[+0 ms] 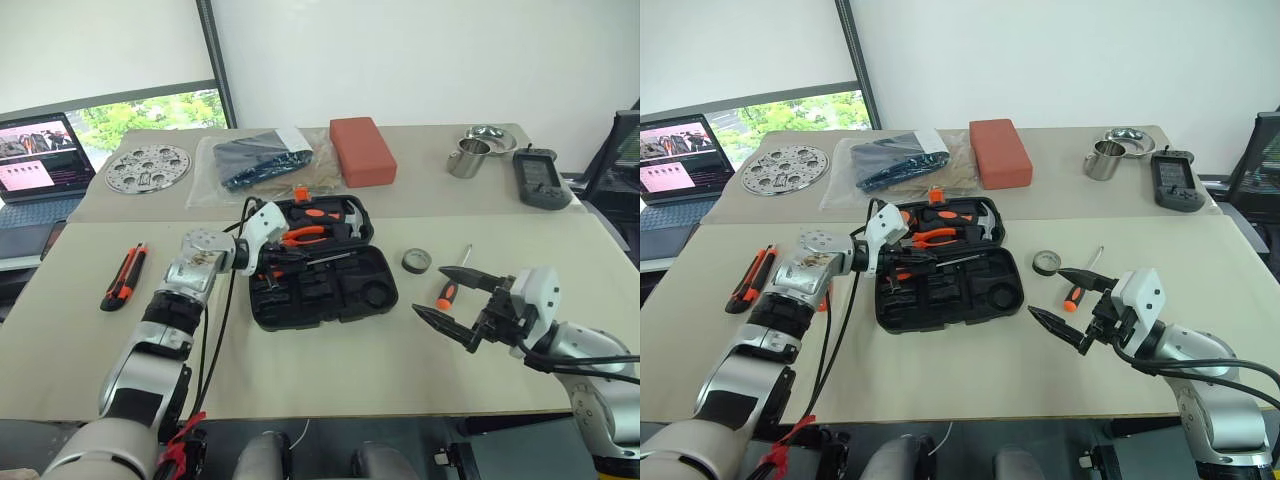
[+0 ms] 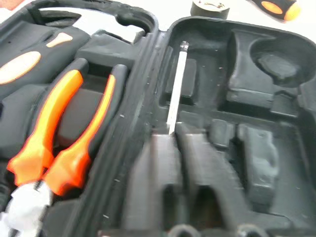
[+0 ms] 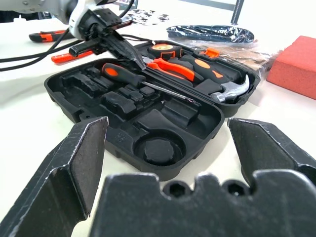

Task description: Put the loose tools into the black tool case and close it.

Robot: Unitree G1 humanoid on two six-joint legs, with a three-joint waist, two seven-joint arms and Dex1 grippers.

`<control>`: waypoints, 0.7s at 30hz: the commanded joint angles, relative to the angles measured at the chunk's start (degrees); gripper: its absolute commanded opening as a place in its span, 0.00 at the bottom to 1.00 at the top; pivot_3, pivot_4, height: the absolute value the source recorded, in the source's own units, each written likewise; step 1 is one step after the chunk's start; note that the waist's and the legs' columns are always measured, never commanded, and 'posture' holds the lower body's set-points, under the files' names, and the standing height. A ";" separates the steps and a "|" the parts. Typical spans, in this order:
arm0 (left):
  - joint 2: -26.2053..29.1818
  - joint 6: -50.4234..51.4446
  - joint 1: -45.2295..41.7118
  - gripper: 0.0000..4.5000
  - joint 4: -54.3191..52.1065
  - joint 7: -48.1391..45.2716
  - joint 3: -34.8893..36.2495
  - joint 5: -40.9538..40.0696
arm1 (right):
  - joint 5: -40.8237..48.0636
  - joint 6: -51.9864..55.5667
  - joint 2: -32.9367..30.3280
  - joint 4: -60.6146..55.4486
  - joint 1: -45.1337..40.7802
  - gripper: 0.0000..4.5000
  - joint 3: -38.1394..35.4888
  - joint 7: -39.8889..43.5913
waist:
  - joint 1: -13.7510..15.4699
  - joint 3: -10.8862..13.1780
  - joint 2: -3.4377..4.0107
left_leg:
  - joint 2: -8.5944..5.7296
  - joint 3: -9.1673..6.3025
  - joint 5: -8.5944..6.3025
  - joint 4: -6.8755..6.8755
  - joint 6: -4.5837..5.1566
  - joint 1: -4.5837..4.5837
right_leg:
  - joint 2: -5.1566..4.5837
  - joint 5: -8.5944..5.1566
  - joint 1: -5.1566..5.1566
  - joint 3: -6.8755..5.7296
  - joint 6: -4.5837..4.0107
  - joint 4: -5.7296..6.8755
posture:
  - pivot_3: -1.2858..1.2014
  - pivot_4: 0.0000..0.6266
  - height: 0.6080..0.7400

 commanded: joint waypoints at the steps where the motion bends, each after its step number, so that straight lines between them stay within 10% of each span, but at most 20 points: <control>1: -0.61 -4.62 -2.42 0.01 6.13 -0.23 0.98 0.68 | 0.08 -1.14 0.18 -2.00 0.42 1.00 -1.08 -0.44 | 0.01 0.00 0.00 | -0.01 0.00 0.00 0.00 0.00 0.00 | -0.01 0.00 0.00 0.00 0.00 0.00 | 0.52 0.24 1.00; 21: -3.71 -15.82 -3.59 0.01 15.63 -0.71 5.75 -0.72 | -0.27 -1.57 -0.11 -2.69 2.21 1.00 -1.45 -0.97 | 0.11 -0.01 0.01 | -0.03 0.00 0.00 0.01 0.00 -0.03 | -0.03 0.00 0.00 -0.05 0.00 0.00 | 0.52 0.24 1.00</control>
